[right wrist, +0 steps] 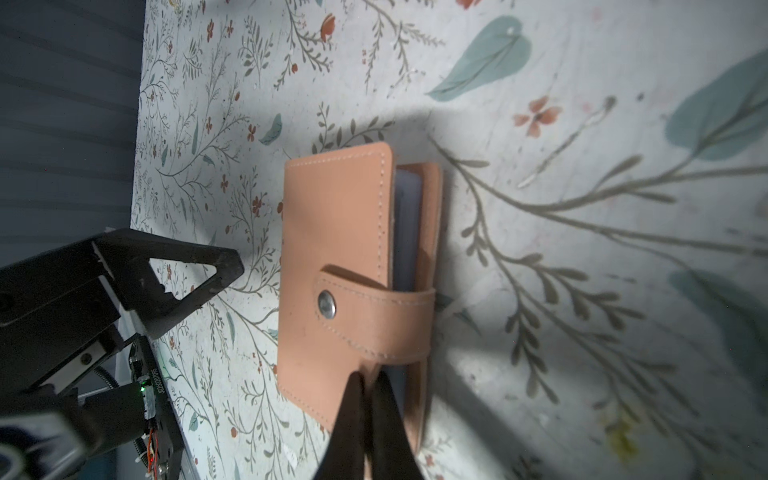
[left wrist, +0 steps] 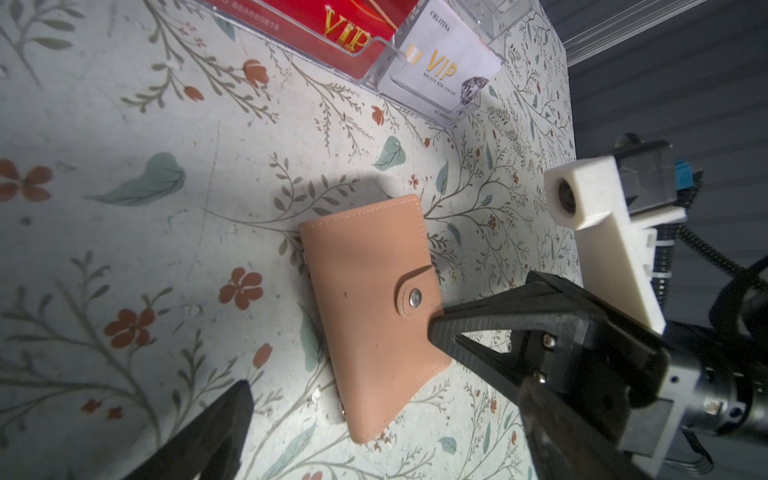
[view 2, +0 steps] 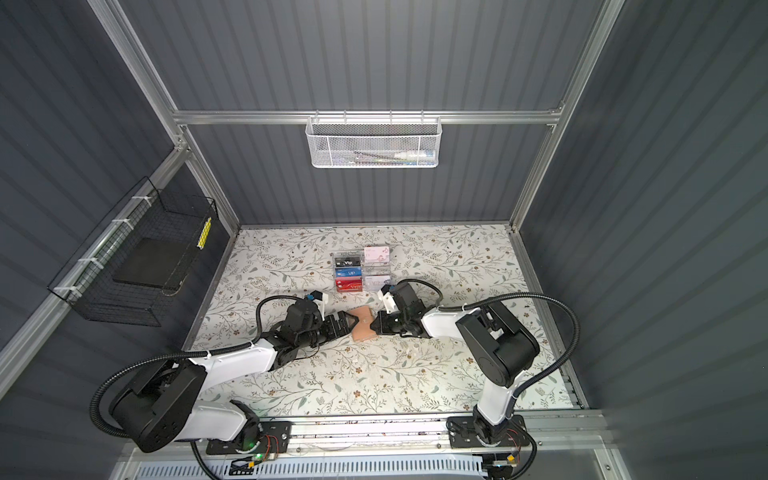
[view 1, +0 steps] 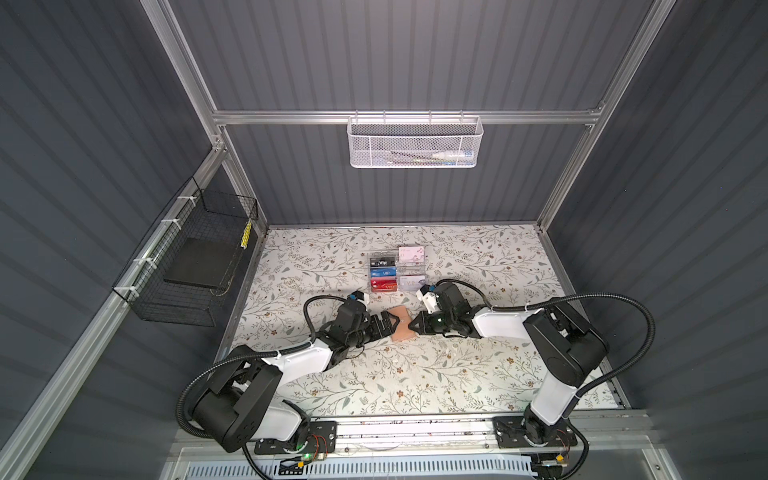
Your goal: Take the credit cards out of the card holder
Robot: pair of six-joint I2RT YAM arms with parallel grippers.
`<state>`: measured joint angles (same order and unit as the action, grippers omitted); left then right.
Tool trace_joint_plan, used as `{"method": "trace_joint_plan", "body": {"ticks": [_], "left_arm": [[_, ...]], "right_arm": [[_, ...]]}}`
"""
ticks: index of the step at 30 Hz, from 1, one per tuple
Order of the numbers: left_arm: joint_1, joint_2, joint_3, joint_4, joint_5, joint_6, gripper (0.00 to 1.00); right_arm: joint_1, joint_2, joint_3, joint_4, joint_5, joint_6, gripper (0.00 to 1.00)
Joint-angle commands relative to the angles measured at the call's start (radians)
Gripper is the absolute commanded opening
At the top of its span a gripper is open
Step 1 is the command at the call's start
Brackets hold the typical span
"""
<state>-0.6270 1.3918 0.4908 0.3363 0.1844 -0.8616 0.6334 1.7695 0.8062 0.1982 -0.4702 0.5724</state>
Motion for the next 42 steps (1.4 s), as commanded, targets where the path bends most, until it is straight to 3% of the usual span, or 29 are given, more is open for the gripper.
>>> {"method": "trace_joint_plan", "body": {"ticks": [1, 10, 17, 29, 42], "left_arm": [[0.004, -0.026, 0.000, -0.010, -0.007, 0.001, 1.00], [0.004, -0.038, -0.053, 0.101, -0.018, -0.019, 1.00], [0.004, -0.026, -0.104, 0.284, 0.014, -0.026, 1.00], [0.003, 0.162, -0.111, 0.678, 0.110, -0.138, 1.00], [-0.014, 0.288, -0.108, 0.961, 0.138, -0.225, 1.00]], "right_arm": [[-0.003, 0.018, 0.002, 0.007, -0.032, 0.012, 0.00], [-0.028, -0.062, -0.090, 0.194, -0.132, 0.079, 0.00], [-0.058, -0.148, -0.158, 0.308, -0.178, 0.116, 0.00], [-0.078, -0.218, -0.248, 0.552, -0.273, 0.208, 0.00], [-0.089, -0.226, -0.259, 0.579, -0.288, 0.215, 0.00]]}}
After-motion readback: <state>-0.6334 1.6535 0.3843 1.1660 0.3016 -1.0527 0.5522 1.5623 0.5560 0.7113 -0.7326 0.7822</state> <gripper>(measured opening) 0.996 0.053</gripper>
